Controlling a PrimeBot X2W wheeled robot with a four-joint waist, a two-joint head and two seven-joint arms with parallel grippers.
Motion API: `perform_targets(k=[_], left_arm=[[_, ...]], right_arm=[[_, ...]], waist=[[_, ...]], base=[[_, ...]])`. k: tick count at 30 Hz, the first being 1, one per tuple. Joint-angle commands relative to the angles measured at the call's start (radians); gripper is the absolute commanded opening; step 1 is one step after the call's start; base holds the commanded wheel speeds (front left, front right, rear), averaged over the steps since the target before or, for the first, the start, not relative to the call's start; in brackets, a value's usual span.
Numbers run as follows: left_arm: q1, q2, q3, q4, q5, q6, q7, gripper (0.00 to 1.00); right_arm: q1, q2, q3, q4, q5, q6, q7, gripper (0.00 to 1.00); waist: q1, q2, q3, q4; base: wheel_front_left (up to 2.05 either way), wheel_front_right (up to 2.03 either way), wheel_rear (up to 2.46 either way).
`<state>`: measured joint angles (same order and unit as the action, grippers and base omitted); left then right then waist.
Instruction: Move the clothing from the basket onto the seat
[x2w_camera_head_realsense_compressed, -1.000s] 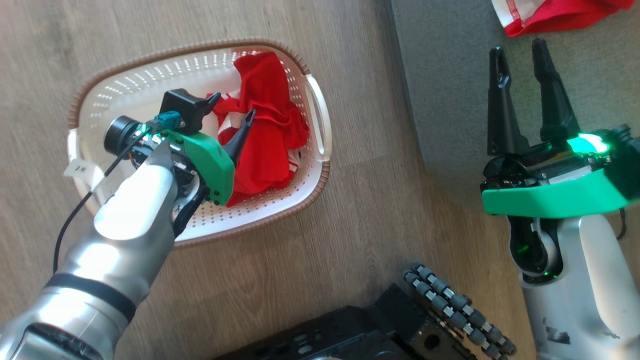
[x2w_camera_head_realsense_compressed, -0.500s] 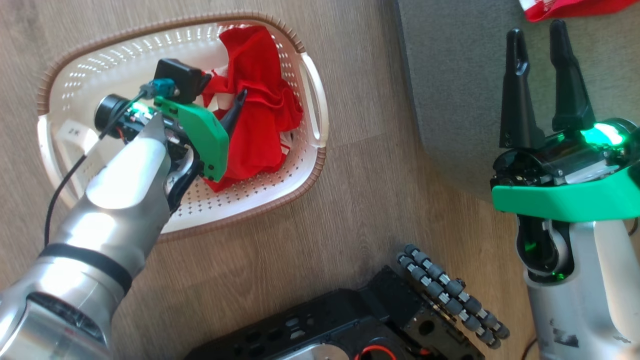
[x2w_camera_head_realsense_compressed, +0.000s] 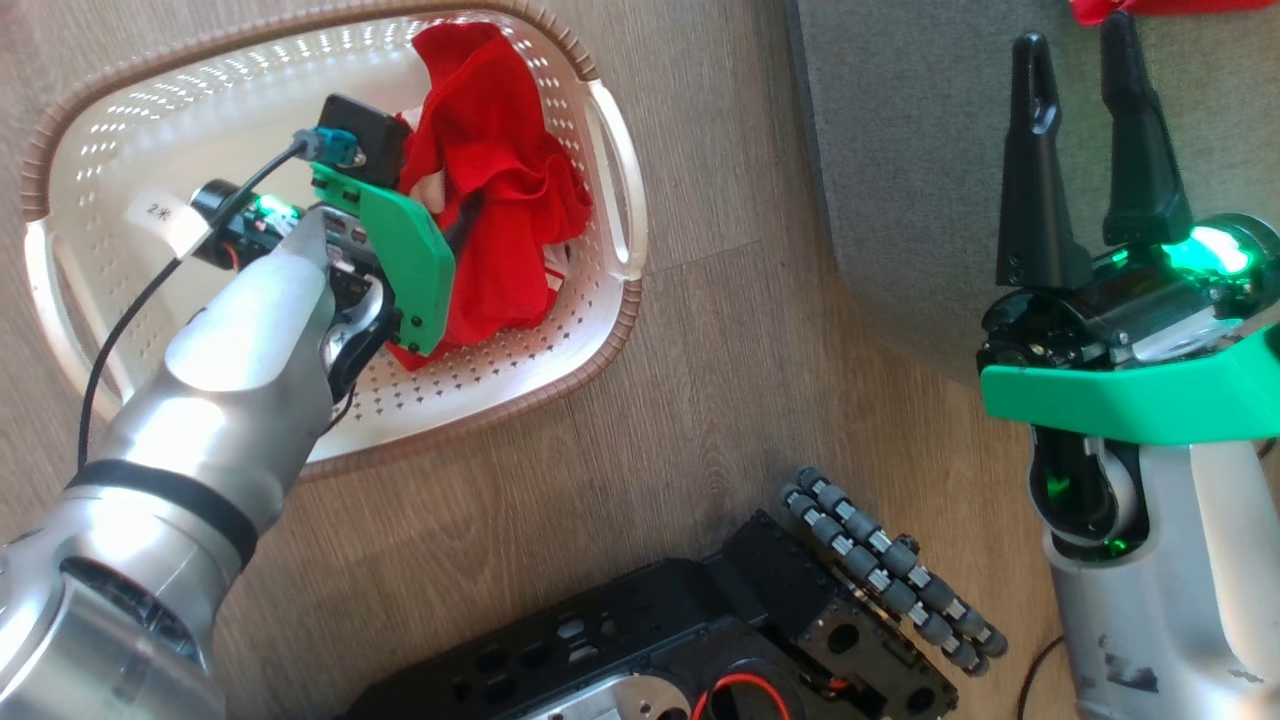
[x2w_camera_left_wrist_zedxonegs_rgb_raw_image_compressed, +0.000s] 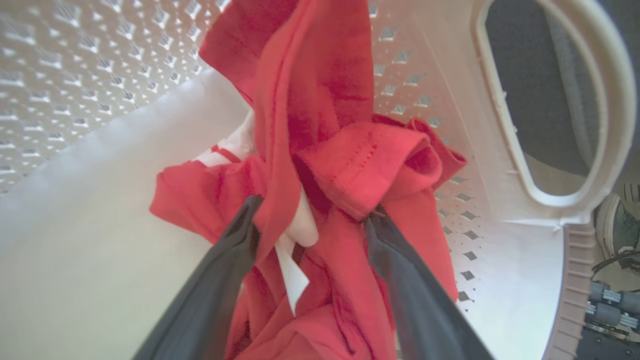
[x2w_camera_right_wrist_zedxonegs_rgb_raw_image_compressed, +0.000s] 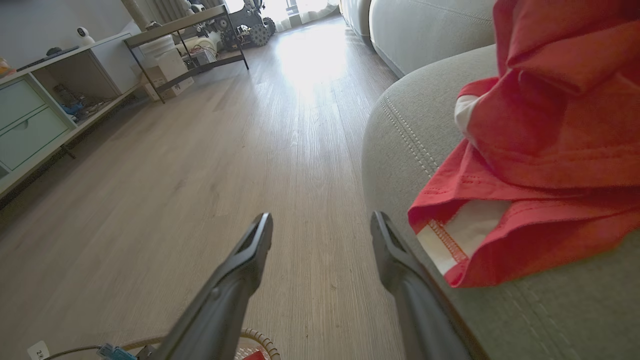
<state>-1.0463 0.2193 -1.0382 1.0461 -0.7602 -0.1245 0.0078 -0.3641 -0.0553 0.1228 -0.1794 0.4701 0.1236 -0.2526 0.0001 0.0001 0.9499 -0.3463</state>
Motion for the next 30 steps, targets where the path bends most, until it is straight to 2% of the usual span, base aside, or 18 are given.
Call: perform_targets(k=[1,11,19,20,21,30], left_arm=[[-0.010,0.008,-0.005,-0.009,-0.013,-0.006,0.013,1.00],[-0.024,0.023,-0.091,-0.005,-0.080,-0.006,0.115,1.00],[-0.033,0.039,-0.139,-0.005,-0.130,-0.006,0.145,1.00],[-0.033,0.040,-0.144,-0.011,-0.139,-0.006,0.146,0.44],[-0.033,0.043,-0.150,-0.021,-0.146,-0.006,0.142,0.00],[-0.034,0.068,-0.202,-0.083,-0.211,-0.006,0.175,0.00]], right_arm=[[0.018,0.005,0.017,-0.034,0.011,0.007,-0.009,1.00],[0.017,0.005,0.024,-0.034,0.014,0.007,-0.009,1.00],[0.021,0.005,0.031,-0.041,-0.005,0.007,-0.009,1.00],[0.021,0.005,0.031,-0.040,-0.006,0.007,-0.009,1.00],[0.020,0.005,0.031,-0.040,-0.005,0.007,-0.009,1.00],[0.015,0.005,0.031,-0.031,-0.003,0.007,-0.009,1.00]], waist=[[-0.0001,-0.0001,0.003,-0.003],[-0.0001,-0.0001,0.017,-0.013],[-0.0001,-0.0001,0.024,0.002],[-0.0001,-0.0001,0.024,0.002],[-0.0001,-0.0001,0.024,0.002],[-0.0001,-0.0001,0.011,0.004]], base=[[0.00,0.00,0.00],[0.00,0.00,0.00],[0.00,0.00,0.00],[0.00,0.00,0.00],[0.00,0.00,0.00],[0.00,0.00,0.00]])
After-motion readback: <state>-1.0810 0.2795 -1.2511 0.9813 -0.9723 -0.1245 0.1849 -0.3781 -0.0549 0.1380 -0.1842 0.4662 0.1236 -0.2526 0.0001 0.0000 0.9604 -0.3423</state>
